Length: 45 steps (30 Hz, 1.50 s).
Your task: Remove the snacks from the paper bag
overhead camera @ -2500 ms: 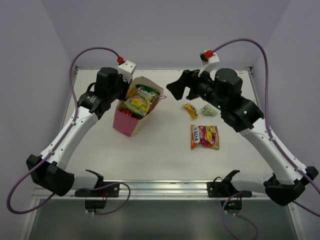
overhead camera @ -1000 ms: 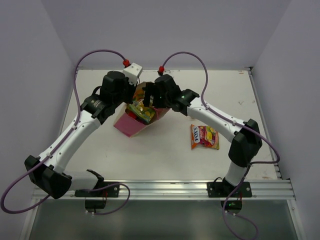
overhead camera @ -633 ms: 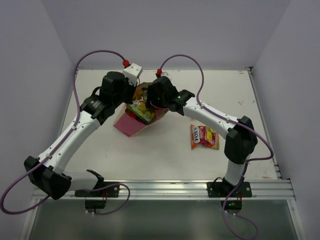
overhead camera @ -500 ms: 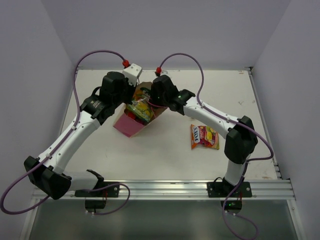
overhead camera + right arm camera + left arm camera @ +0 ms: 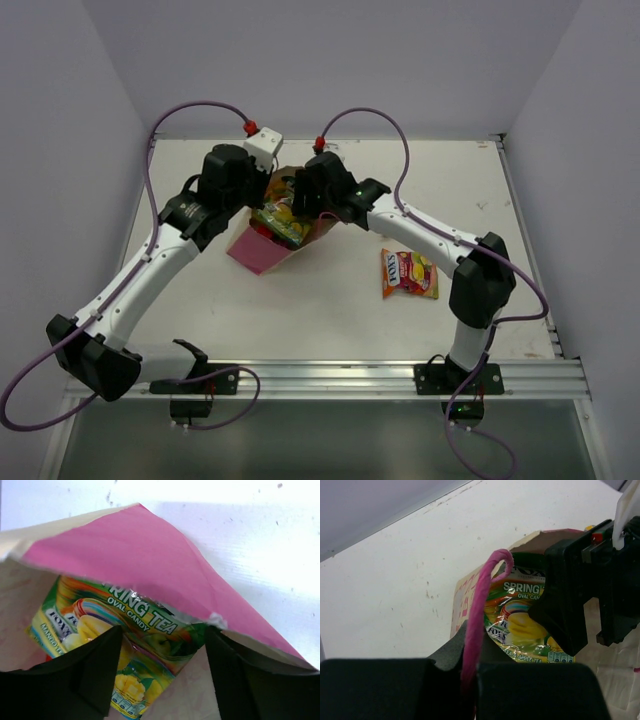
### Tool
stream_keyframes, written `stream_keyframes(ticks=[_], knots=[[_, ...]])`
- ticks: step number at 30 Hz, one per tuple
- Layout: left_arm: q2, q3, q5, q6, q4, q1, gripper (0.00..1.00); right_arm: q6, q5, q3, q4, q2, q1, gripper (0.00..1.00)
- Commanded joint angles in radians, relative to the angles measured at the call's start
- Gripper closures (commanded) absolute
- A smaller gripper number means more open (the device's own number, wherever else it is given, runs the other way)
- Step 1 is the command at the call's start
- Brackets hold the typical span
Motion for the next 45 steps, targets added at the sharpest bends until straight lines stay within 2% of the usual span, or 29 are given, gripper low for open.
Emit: stream_keyframes(ticks=[1,2,6,10,15,18,19,21,22,24,25,26,33,35,36,37,39,40,41,43,45], knots=[[-0.062,0.02,-0.015,-0.004,0.103,-0.006,1.0,0.091,0.041,-0.035,-0.074,-0.044,-0.006,0.28],[-0.06,0.02,-0.015,-0.008,0.104,-0.005,1.0,0.116,0.036,-0.033,-0.081,-0.035,-0.009,0.23],[-0.06,0.012,-0.004,-0.013,0.109,-0.005,1.0,0.142,-0.022,0.003,-0.062,0.019,-0.01,0.17],[-0.06,0.006,0.001,-0.015,0.106,-0.005,1.0,0.127,-0.07,0.002,0.045,0.03,-0.01,0.21],[-0.063,-0.008,0.023,-0.028,0.114,-0.006,1.0,0.145,-0.105,0.045,0.048,0.076,-0.013,0.27],[-0.063,-0.021,0.036,-0.027,0.121,-0.006,1.0,0.153,-0.114,0.036,0.073,0.088,-0.013,0.38],[-0.063,-0.025,0.043,-0.028,0.123,-0.006,1.0,0.157,-0.113,0.033,0.074,0.094,-0.015,0.49],[-0.063,-0.029,0.059,-0.057,0.129,-0.005,1.0,0.171,-0.128,0.036,0.083,0.106,-0.018,0.59],[-0.065,-0.032,0.062,-0.058,0.13,-0.006,1.0,0.177,-0.134,0.042,0.082,0.12,-0.018,0.7],[-0.066,-0.037,0.068,-0.062,0.134,-0.005,1.0,0.184,-0.148,0.042,0.097,0.134,-0.018,0.8],[-0.066,-0.038,0.07,-0.064,0.134,-0.006,1.0,0.187,-0.151,0.046,0.1,0.14,-0.021,0.93],[-0.069,-0.041,0.07,-0.065,0.135,-0.005,1.0,0.187,-0.153,0.046,0.106,0.146,-0.019,1.0],[-0.082,-0.04,0.013,-0.061,0.132,-0.006,1.0,0.125,-0.145,0.036,0.18,0.062,-0.021,1.0],[-0.082,-0.028,-0.028,-0.065,0.126,-0.006,1.0,0.127,-0.093,0.04,0.148,0.027,-0.019,1.0],[-0.08,-0.023,-0.038,-0.068,0.121,-0.005,1.0,0.134,-0.067,0.051,0.077,0.015,-0.019,1.0],[-0.082,-0.017,-0.042,-0.07,0.123,-0.006,1.0,0.144,-0.018,0.072,0.039,0.011,-0.019,0.9],[-0.085,-0.018,-0.042,-0.079,0.132,-0.005,1.0,0.18,0.004,0.072,-0.033,0.013,-0.022,0.55],[-0.085,-0.017,-0.036,-0.084,0.134,-0.006,1.0,0.199,0.002,0.074,-0.056,0.017,-0.024,0.29],[-0.085,-0.017,-0.036,-0.093,0.137,-0.006,1.0,0.238,-0.007,0.079,-0.1,0.025,-0.027,0.19],[-0.085,-0.018,-0.035,-0.105,0.141,-0.006,1.0,0.277,-0.015,0.094,-0.139,0.051,-0.029,0.06],[-0.083,-0.025,-0.035,-0.12,0.149,-0.006,1.0,0.335,-0.018,0.108,-0.192,0.07,-0.027,0.02]])
